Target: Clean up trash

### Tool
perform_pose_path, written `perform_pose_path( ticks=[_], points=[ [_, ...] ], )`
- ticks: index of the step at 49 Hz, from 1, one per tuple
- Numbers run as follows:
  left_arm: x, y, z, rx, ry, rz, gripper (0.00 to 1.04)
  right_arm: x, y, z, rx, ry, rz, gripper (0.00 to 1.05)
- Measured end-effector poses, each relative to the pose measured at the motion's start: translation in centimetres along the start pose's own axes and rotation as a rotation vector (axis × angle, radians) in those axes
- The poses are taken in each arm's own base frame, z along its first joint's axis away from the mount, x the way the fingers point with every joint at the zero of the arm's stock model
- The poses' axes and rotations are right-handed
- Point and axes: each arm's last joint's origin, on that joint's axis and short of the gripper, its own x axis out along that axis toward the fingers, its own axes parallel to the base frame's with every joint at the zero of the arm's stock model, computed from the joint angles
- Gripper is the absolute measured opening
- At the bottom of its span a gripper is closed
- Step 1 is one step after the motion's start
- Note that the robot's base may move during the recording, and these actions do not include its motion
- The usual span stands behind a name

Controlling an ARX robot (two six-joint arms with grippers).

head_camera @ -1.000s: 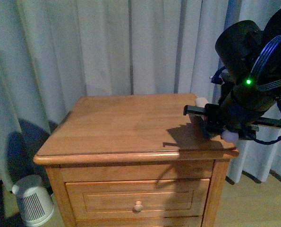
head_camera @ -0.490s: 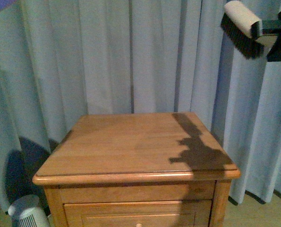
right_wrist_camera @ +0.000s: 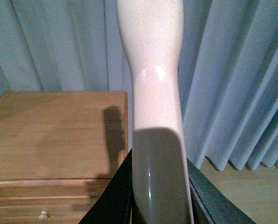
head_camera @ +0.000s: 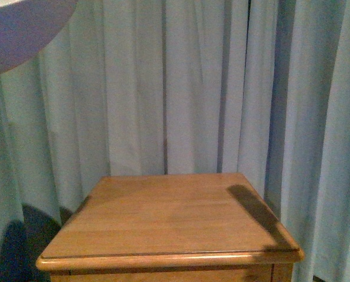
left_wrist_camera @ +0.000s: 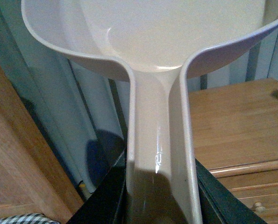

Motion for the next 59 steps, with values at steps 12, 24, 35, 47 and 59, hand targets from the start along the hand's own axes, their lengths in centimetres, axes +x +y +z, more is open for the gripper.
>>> perform_pose_path(
  ticks=[12,24,35,47,59],
  points=[
    [0.0,0.0,0.0,0.000,0.000,0.000,0.28,-2.0,-0.7,-1.8,0.025,-0.009,-0.023,0.21],
    [0.0,0.0,0.0,0.000,0.000,0.000,0.28,-2.5,-0.6,-2.0,0.034,-0.031,-0.032,0.21],
    [0.0,0.0,0.0,0.000,0.000,0.000,0.28,-2.8,0.0,-2.8,0.040,-0.025,-0.021,0.21],
    [0.0,0.0,0.0,0.000,0.000,0.000,0.28,-3.0,0.0,-3.1,0.043,-0.023,-0.032,0.21],
    [0.0,0.0,0.0,0.000,0.000,0.000,0.28,-3.1,0.0,-3.1,0.043,-0.025,-0.035,0.21]
  ],
)
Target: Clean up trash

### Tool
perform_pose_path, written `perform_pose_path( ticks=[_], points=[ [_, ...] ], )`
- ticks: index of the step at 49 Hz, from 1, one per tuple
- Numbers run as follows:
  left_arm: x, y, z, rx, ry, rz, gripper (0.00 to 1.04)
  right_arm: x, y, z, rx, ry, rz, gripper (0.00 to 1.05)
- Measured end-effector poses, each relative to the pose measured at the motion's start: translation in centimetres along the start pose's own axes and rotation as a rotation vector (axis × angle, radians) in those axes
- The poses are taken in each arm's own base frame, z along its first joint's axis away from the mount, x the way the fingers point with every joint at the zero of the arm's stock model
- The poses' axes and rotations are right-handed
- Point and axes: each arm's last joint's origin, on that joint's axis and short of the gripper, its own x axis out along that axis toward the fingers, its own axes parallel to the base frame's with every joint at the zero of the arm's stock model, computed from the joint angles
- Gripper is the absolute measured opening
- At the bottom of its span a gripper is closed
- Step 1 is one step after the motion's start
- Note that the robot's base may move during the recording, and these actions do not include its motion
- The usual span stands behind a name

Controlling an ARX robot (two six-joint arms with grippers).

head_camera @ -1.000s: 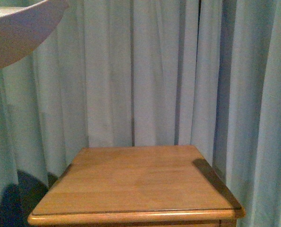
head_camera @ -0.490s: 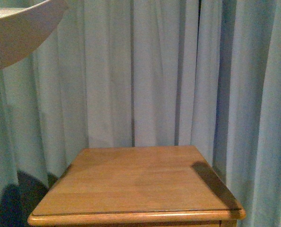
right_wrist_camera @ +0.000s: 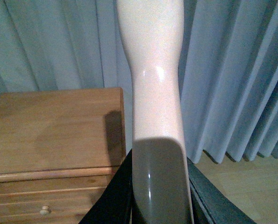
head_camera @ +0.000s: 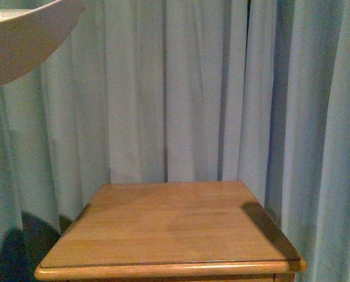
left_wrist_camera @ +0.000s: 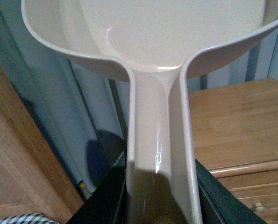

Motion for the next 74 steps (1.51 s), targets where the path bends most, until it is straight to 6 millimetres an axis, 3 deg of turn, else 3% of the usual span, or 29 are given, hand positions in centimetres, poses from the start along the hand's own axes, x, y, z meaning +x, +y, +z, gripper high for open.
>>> perform_pose_path(
  ticks=[74],
  points=[
    [0.01,-0.04,-0.17,-0.003,0.007,0.003,0.28,0.01,0.03,-0.09,-0.001,0.004,-0.004,0.21]
  ],
)
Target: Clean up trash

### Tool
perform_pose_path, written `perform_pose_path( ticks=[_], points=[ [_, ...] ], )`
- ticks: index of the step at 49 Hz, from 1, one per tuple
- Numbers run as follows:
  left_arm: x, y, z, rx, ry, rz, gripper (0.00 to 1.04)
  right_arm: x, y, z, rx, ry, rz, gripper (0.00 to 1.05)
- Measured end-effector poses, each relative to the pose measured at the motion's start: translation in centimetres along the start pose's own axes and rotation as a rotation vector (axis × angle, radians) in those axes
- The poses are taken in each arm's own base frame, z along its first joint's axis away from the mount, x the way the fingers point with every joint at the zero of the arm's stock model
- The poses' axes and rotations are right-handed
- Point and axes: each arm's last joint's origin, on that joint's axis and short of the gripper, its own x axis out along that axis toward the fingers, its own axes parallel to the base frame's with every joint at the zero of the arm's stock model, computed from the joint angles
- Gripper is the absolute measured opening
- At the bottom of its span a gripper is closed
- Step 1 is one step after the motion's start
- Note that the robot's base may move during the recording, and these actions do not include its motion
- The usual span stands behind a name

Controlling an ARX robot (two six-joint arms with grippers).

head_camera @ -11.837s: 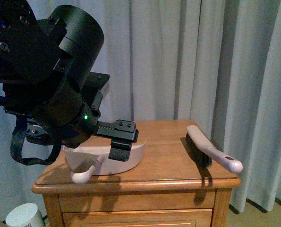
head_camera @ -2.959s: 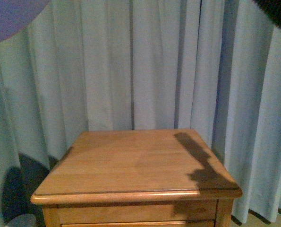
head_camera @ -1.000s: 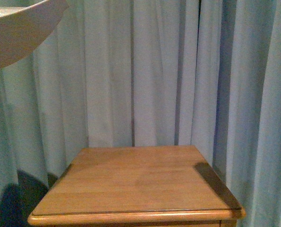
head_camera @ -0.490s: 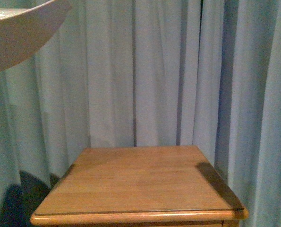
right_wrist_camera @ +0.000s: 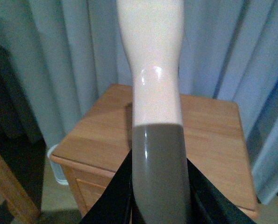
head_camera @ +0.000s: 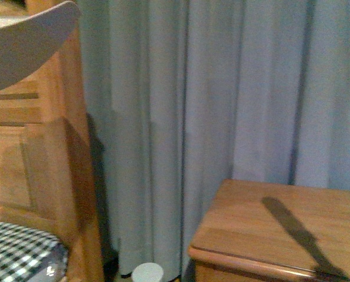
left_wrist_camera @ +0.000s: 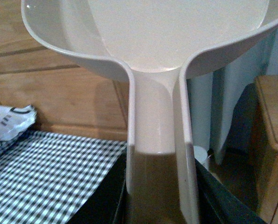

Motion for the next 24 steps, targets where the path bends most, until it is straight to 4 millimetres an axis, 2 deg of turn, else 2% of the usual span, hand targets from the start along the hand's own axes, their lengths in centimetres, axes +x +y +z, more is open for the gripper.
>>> perform_pose_path(
  ticks=[24],
  points=[
    [0.00,-0.04,-0.03,-0.001,0.001,-0.006,0.28,-0.05,0.01,0.03,0.001,-0.002,0.005,0.21]
  ],
)
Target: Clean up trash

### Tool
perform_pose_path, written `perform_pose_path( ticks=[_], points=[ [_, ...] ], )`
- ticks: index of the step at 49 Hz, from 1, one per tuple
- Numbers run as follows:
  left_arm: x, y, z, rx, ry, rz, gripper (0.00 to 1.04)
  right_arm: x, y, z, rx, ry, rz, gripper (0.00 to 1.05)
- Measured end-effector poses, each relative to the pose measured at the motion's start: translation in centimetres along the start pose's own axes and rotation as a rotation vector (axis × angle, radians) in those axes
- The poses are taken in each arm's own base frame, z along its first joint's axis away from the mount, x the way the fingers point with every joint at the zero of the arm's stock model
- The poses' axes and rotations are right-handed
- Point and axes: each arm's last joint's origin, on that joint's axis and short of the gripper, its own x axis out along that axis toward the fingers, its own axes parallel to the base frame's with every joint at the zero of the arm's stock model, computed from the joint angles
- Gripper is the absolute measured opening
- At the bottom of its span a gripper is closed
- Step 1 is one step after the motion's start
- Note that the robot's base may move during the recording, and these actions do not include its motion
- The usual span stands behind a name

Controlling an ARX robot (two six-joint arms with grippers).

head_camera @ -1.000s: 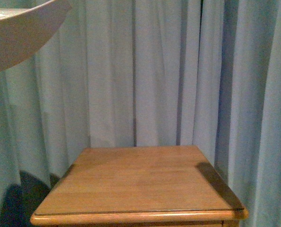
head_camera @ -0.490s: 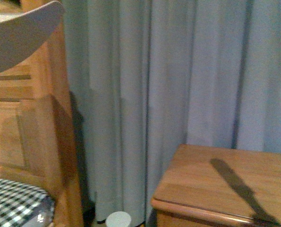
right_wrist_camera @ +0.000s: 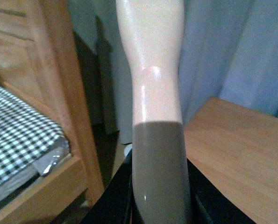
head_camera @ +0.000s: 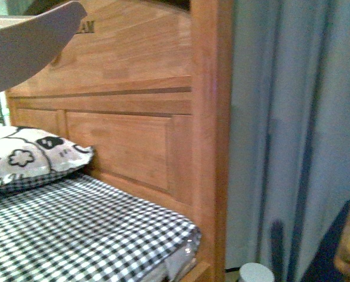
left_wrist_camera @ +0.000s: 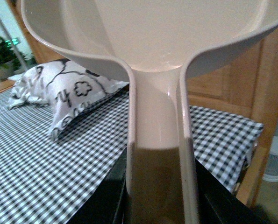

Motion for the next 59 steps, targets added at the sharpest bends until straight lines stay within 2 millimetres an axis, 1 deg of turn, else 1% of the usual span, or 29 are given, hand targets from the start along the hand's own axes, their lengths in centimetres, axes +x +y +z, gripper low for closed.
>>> perform_pose_path(
  ticks=[45,50,59],
  points=[
    [0.03,0.00,-0.07,-0.001,0.005,0.000,0.28,0.00,-0.01,-0.03,0.001,0.002,-0.003,0.21],
    [-0.05,0.14,-0.03,-0.005,0.006,0.028,0.28,0.09,0.16,-0.10,-0.002,0.008,0.021,0.21],
    [0.01,-0.01,-0.04,-0.004,0.003,-0.003,0.28,0.01,0.07,-0.05,0.000,0.004,0.005,0.21]
  ],
)
